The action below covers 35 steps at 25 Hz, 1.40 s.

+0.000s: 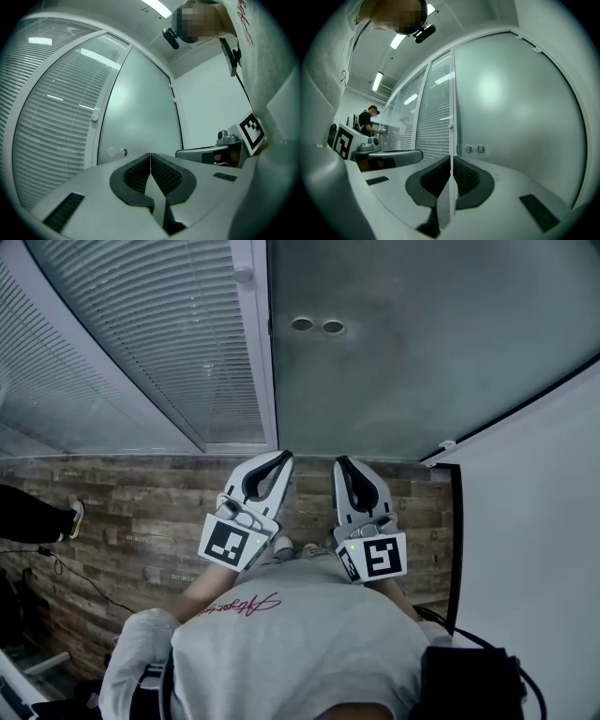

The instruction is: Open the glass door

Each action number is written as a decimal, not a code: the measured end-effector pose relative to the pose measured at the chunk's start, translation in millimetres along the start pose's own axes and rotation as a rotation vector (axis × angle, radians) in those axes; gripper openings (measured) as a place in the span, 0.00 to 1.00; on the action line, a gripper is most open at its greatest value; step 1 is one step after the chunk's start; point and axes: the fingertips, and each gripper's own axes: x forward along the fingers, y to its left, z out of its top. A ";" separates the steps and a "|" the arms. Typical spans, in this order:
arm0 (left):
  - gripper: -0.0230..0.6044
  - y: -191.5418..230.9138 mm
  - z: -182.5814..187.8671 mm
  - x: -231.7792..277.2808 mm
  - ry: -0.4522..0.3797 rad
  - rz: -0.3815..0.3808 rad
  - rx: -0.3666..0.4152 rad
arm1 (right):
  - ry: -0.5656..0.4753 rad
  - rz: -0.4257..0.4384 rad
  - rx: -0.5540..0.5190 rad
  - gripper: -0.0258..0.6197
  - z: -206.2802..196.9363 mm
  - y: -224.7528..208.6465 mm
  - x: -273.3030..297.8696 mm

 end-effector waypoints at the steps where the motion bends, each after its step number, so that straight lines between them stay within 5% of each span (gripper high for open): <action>1: 0.06 3.1 -0.2 2.4 0.000 0.005 -0.003 | 0.004 0.001 -0.001 0.08 -1.8 -3.8 5.7; 8: 0.06 27.8 4.7 12.8 -0.003 0.091 -0.013 | 0.009 0.021 -0.043 0.08 3.7 -39.4 66.8; 15: 0.06 47.3 -3.8 10.2 0.020 0.173 -0.015 | 0.009 -0.055 -0.129 0.08 6.2 -87.3 158.6; 17: 0.07 51.1 -9.9 5.4 0.041 0.192 -0.008 | 0.016 -0.078 -0.103 0.09 3.4 -100.1 183.9; 20: 0.07 56.5 -10.4 -0.2 0.050 0.221 -0.003 | 0.031 -0.099 -0.025 0.24 0.6 -112.3 216.0; 35: 0.06 78.0 -16.5 -32.2 0.090 0.318 -0.009 | 0.050 -0.216 -0.007 0.26 -15.5 -125.0 286.8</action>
